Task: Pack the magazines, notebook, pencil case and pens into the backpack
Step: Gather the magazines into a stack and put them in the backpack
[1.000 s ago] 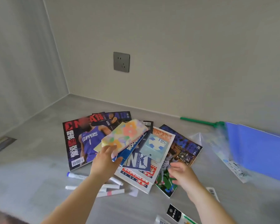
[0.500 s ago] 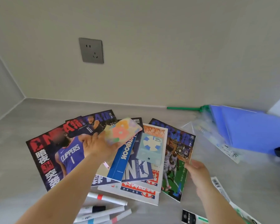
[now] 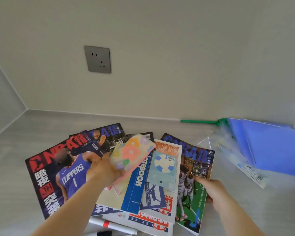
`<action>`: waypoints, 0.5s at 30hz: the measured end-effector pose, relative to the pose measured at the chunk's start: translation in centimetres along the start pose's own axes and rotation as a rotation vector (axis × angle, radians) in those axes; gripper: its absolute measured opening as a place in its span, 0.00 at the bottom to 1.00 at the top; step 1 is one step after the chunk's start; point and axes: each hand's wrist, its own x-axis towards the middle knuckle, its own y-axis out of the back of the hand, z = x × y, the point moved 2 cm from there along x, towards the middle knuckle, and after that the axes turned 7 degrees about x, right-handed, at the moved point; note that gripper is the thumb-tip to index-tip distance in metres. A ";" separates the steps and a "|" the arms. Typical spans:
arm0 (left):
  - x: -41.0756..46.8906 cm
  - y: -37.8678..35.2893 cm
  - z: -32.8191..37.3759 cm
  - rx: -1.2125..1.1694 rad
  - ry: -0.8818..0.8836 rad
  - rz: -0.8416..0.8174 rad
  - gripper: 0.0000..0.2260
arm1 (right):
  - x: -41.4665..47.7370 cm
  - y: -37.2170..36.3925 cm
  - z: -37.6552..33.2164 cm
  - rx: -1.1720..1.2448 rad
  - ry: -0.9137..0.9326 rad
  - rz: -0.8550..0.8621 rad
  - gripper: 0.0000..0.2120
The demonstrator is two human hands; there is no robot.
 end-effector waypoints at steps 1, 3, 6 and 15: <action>0.1 0.1 -0.2 -0.017 0.019 -0.014 0.33 | 0.2 -0.3 0.0 -0.025 0.033 0.025 0.07; 0.4 0.3 -0.6 -0.003 0.039 -0.034 0.31 | 0.0 -0.8 -0.1 -0.087 0.077 0.085 0.07; 0.2 0.4 -1.3 -0.010 0.082 0.014 0.34 | -0.3 -1.5 0.1 -0.328 0.132 0.198 0.24; -4.1 -3.2 3.8 0.279 -0.264 0.103 0.46 | -3.5 -8.4 0.6 -0.540 0.527 -0.111 0.26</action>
